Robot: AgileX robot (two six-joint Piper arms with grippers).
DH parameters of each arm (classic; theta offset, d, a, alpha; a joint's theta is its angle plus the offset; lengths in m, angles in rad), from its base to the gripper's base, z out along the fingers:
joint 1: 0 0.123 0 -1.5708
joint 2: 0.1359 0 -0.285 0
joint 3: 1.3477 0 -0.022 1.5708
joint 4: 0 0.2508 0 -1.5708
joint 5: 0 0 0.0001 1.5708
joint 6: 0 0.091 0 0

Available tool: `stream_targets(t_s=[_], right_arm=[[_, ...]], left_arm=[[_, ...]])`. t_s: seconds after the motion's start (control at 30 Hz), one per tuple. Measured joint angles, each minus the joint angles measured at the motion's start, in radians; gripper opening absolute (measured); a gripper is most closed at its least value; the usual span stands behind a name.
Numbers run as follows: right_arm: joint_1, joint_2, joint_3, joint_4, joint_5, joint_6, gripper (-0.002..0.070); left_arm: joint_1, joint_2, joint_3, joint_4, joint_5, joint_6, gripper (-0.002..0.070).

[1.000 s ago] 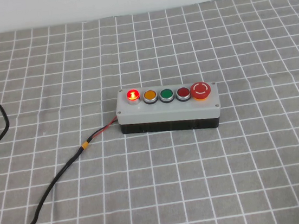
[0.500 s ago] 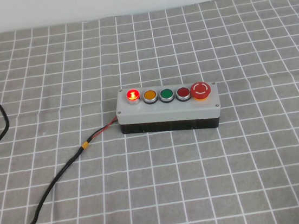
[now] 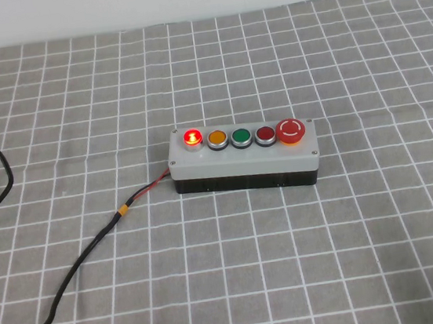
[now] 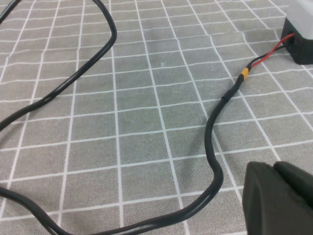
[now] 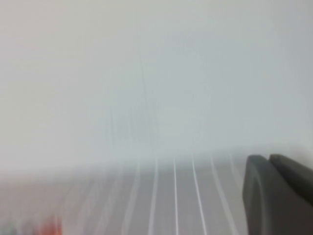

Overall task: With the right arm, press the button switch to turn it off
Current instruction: 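Press the lit red button on the button box to turn it off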

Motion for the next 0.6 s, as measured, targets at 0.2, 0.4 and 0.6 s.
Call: stream_targets(t_s=[0.2,0.4,0.6], right_arm=[[0.000,0.000,0.000,0.000,-0.424,0.000,-0.0016],[0.000,-0.006,-0.088,0.000,-0.553,0.022,-0.0016],[0.000,0.007,-0.396,0.000,-0.191,0.052,-0.0017]], left_arm=[[0.000,0.000,0.000,0.000,0.000,0.000,-0.0003],[0.000,0.000,0.000,-0.002,0.000,0.000,-0.0003],[0.000,0.000,0.000,-0.002,0.000,0.000,-0.0003]])
